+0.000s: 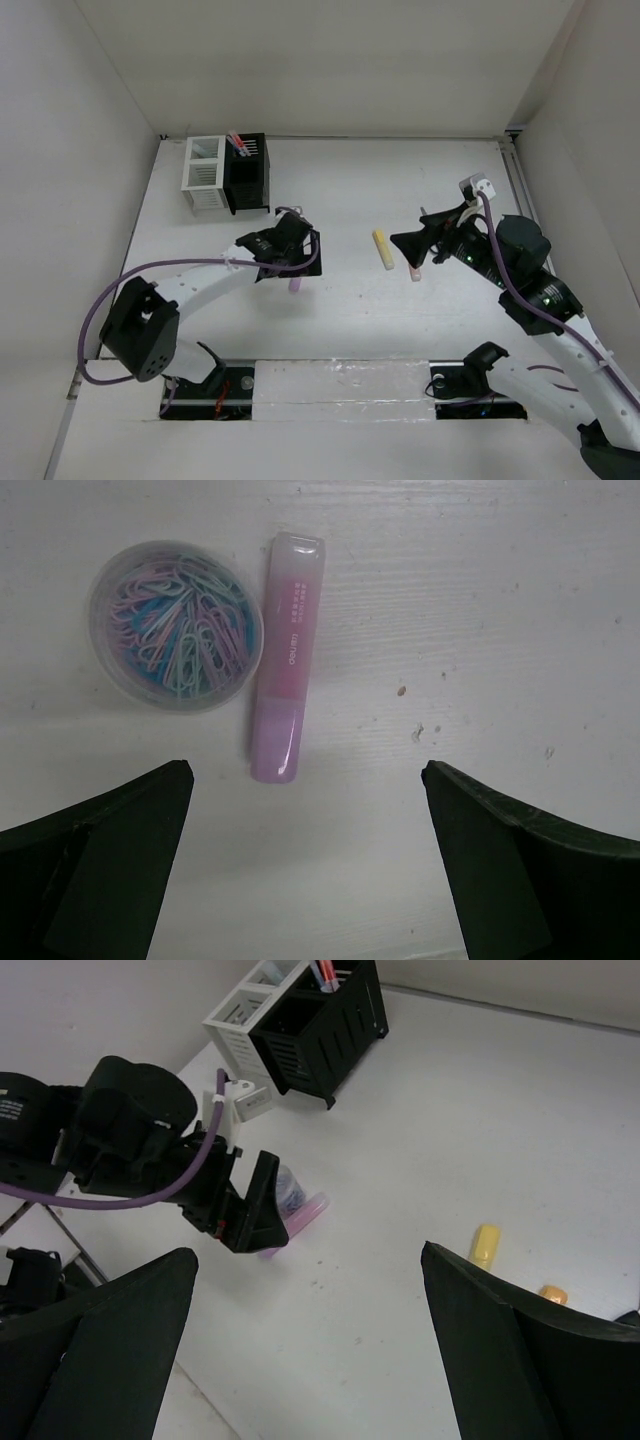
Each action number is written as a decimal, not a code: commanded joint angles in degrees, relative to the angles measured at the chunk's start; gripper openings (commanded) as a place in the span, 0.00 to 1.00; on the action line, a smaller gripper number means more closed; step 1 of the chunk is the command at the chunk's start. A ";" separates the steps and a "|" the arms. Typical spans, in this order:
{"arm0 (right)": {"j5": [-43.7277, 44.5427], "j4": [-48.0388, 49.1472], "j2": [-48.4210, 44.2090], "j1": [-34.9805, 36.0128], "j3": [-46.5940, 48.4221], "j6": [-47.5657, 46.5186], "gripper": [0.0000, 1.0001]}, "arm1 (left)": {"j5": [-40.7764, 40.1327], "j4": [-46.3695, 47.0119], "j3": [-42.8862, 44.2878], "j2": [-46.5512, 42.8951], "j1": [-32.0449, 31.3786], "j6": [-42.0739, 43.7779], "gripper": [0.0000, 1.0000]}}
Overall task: Sort the stationery into containers
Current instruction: Pick up the pen from the center of the board.
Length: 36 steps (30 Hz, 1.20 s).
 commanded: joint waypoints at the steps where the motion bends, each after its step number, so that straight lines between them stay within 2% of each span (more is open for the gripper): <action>1: -1.78 4.16 -0.21 0.47 -0.36 -0.61 1.00 | -0.04 3.95 -0.55 2.95 0.10 -1.05 1.00; 14: -2.30 4.69 0.31 0.99 -0.88 -0.61 1.00 | -2.84 8.16 1.91 16.05 0.10 -1.05 1.00; 22: -2.30 4.69 0.31 0.99 -0.88 -0.61 1.00 | -3.46 9.40 3.14 18.51 0.10 -1.05 0.93; 28: -2.30 5.22 0.31 0.99 -1.41 -0.61 1.00 | -3.99 9.93 4.29 20.10 0.10 -1.58 0.77; 32: -2.30 5.22 0.31 0.99 -1.41 -0.61 1.00 | -3.99 9.41 5.34 22.02 -0.95 -1.58 0.49; 34: -2.30 5.22 0.31 0.99 -1.41 -0.61 1.00 | -4.52 9.40 5.34 22.81 -1.48 -2.27 0.49; 36: -2.30 5.22 -0.21 0.99 -1.41 -0.61 1.00 | -4.52 8.79 5.34 23.44 -1.48 -2.28 0.37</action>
